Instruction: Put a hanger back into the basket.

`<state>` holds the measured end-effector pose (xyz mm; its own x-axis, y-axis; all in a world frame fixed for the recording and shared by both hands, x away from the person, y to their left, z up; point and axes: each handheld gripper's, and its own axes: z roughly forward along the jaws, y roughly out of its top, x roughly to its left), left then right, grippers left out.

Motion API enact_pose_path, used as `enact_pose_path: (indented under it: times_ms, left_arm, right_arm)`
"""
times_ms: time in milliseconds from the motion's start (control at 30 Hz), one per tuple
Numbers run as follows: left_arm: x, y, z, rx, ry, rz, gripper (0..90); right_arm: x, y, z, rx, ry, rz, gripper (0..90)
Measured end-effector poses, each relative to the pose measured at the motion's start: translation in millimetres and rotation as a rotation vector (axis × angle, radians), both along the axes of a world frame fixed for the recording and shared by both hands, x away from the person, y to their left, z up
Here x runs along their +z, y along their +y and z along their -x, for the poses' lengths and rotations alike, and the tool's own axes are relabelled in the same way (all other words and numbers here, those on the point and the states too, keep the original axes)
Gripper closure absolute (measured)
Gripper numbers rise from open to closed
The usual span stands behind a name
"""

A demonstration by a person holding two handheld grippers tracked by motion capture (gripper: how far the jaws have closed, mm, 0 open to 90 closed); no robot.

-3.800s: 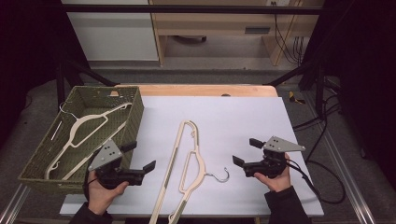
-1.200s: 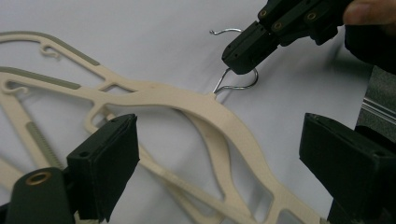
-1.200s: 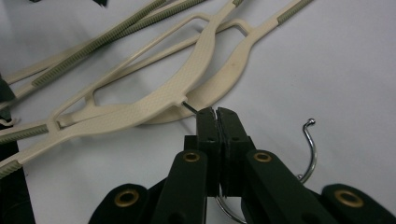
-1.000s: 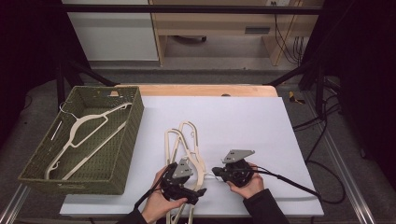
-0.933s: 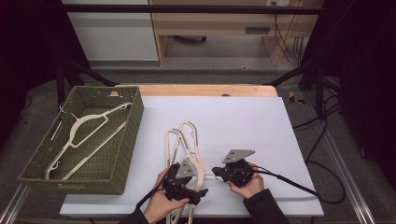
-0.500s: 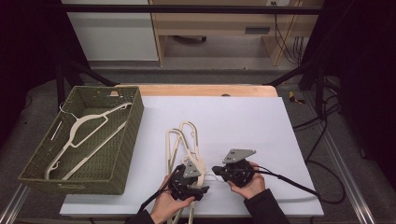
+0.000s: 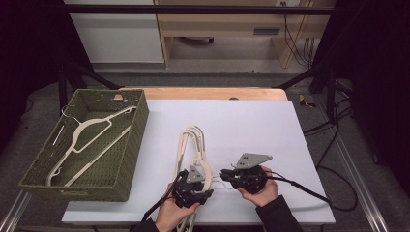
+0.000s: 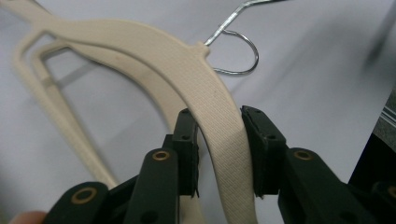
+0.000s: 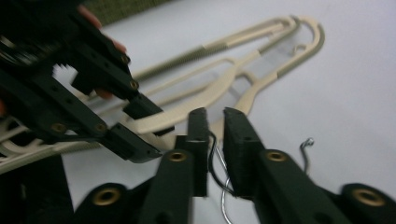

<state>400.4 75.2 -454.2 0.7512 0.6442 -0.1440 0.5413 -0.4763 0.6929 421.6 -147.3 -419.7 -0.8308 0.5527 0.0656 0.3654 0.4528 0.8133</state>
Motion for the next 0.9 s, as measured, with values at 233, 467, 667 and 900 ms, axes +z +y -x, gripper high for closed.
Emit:
enact_pose_path:
  times_ms: [233,467,667,900]
  left_arm:
    - [15.6,13.5,2.9,0.038,-0.016,0.021,72.7]
    - [30.0,28.4,4.1,0.067,-0.032,0.047,73.9]
    - [40.6,46.3,5.8,0.09,-0.046,0.061,75.4]
    - [54.0,72.1,2.1,0.139,-0.056,0.057,78.2]
  right_arm:
    - [31.4,-24.1,10.1,-0.025,-0.105,-0.166,51.9]
    - [45.9,-48.7,13.2,-0.123,-0.17,-0.231,32.9]
    - [42.6,-64.6,8.2,-0.188,-0.159,-0.253,23.5]
    - [30.2,-70.3,-0.8,-0.242,-0.131,-0.226,13.4]
